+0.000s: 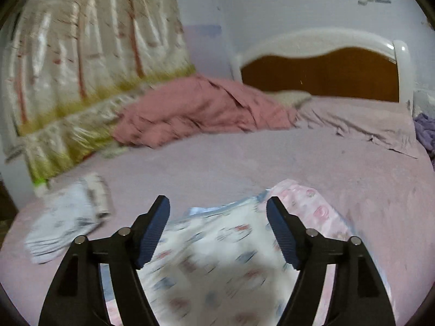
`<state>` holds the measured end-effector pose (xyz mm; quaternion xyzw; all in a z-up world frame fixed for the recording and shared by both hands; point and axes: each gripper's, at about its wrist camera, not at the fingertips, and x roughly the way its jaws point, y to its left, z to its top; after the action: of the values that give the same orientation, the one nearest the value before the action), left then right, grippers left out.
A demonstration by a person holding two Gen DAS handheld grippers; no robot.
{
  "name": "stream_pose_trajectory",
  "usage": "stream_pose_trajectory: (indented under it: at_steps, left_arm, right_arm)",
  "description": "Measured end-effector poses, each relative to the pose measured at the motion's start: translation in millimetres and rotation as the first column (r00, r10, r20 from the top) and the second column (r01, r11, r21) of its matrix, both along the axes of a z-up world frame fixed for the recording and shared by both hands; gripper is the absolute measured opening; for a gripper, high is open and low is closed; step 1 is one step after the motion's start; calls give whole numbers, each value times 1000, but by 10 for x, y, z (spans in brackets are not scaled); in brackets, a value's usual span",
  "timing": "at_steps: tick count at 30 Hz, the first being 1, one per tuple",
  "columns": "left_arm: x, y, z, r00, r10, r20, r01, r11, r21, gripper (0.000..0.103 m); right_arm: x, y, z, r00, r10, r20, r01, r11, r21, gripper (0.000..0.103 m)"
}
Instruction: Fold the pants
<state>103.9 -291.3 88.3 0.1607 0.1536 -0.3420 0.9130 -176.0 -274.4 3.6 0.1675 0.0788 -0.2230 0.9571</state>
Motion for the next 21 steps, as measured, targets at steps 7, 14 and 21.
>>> stream_pose_trajectory:
  at_steps: [7, 14, 21]
  left_arm:
    - [-301, 1077, 156, 989, 139, 41, -133, 984, -121, 74]
    - [-954, 1638, 34, 975, 219, 44, -214, 971, -107, 74]
    - [-1194, 1749, -558, 964, 156, -214, -167, 985, -34, 45]
  right_arm:
    - [215, -408, 279, 999, 43, 21, -43, 999, 11, 49]
    - [45, -327, 374, 987, 141, 79, -137, 989, -55, 49]
    - [135, -138, 60, 971, 237, -34, -237, 972, 11, 40]
